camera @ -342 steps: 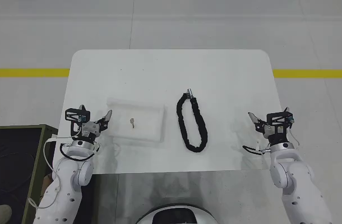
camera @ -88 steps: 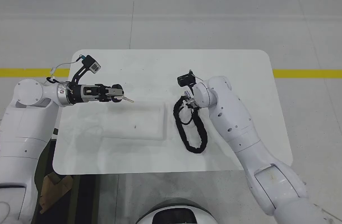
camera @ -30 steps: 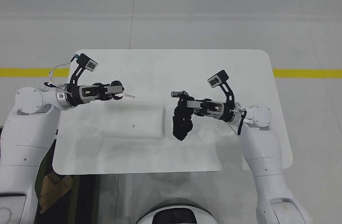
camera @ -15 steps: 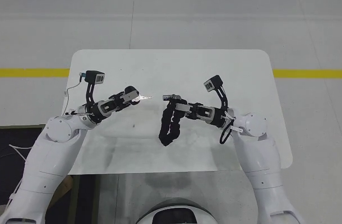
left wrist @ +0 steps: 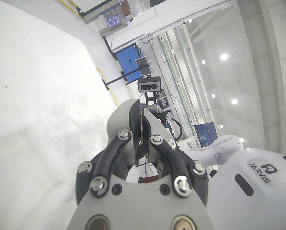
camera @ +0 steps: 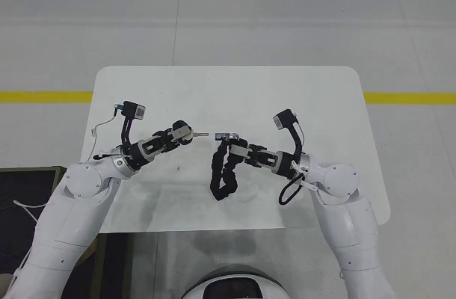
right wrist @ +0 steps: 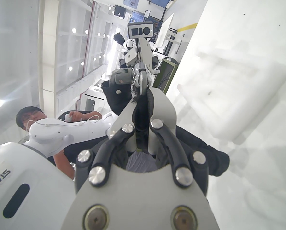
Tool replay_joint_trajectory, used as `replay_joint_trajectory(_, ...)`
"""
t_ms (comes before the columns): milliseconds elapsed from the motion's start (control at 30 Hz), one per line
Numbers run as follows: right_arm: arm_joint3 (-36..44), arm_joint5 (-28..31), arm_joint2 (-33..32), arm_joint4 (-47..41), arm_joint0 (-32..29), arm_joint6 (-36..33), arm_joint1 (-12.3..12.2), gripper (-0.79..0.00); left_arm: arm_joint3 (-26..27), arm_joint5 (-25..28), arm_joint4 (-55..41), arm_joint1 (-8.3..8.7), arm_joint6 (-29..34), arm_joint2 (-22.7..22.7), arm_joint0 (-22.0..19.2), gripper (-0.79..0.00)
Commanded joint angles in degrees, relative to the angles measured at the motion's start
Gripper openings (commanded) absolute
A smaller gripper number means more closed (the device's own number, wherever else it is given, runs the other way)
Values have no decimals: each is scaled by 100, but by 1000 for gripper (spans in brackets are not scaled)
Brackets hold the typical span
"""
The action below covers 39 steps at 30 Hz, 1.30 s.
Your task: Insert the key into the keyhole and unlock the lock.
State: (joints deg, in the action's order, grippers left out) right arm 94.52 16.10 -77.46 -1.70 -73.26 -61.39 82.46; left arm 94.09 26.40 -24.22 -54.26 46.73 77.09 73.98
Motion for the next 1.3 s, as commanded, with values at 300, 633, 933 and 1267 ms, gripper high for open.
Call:
replay_joint_trajectory(300,-14,231,126,132,-3,158,-91,-785,-47,-341,-147,-81,228,33,-2,-785)
replay_joint_trajectory(633,-23,242,237,161,10,288,-161,-785,-46,-379,-149,-152,365,81,8,-785)
replay_joint_trajectory(933,-6,233,324,171,38,348,-221,-785,-32,-420,-80,-196,457,184,51,-785)
replay_joint_trajectory(1267,3,224,394,136,56,402,-283,-785,-11,-446,-16,-251,506,240,89,-785)
